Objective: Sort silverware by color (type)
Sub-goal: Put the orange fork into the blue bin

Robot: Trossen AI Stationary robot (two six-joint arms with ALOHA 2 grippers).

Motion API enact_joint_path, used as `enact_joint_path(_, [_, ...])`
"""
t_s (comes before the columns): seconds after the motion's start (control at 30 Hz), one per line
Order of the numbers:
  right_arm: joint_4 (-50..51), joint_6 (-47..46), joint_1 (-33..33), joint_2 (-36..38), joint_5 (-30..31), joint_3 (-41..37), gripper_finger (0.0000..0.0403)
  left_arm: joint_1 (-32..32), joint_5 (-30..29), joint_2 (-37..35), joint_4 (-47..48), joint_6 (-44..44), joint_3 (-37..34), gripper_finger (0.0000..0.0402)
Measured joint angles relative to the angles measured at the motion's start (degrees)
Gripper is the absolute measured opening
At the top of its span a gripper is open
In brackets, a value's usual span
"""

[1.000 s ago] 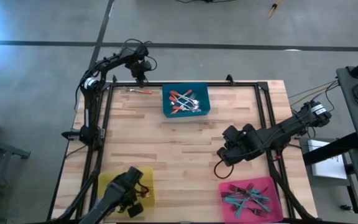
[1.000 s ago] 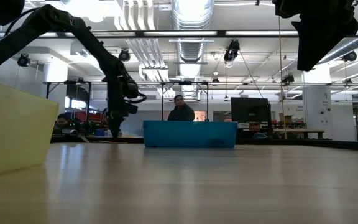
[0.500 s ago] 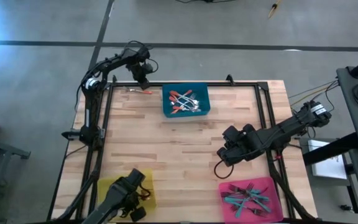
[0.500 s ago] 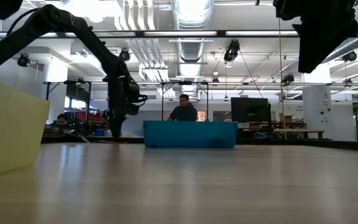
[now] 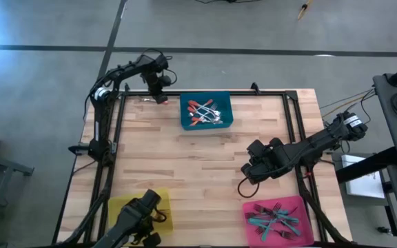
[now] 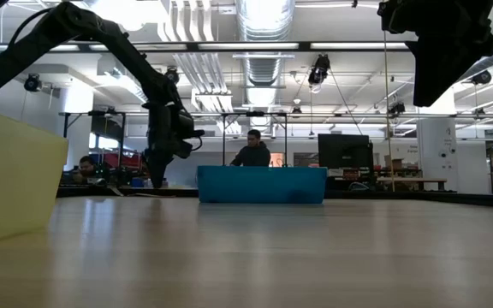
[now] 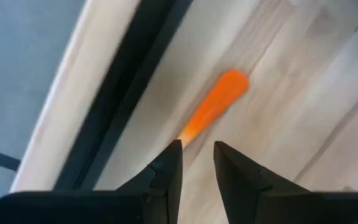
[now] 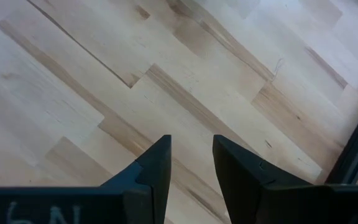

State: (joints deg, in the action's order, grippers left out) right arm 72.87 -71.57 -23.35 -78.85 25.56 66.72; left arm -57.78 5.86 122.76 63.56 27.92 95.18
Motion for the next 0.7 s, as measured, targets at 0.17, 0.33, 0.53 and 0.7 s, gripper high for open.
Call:
enact_joint_path(0.17, [-0.1,0.0,0.0,0.0,0.0,-0.2,0.0112,0.1,-0.2,0.0,-0.5,0.0,-0.7,0.0077])
enact_joint_path(0.33, [-0.3,0.2,0.0,0.0,0.0,-0.2,0.0112,0.0,-0.5,0.0,-1.8,0.0,-2.4,0.0077])
enact_joint_path(0.53, [-0.3,0.2,0.0,0.0,0.0,-0.2,0.0112,0.0,-0.3,-0.4,-2.2,0.2,-4.9,0.0077])
enact_joint_path(0.7, [-0.4,0.9,0.0,0.0,0.0,-0.2,0.0112,0.1,-0.5,-0.5,-2.1,-0.4,-4.9,0.0077])
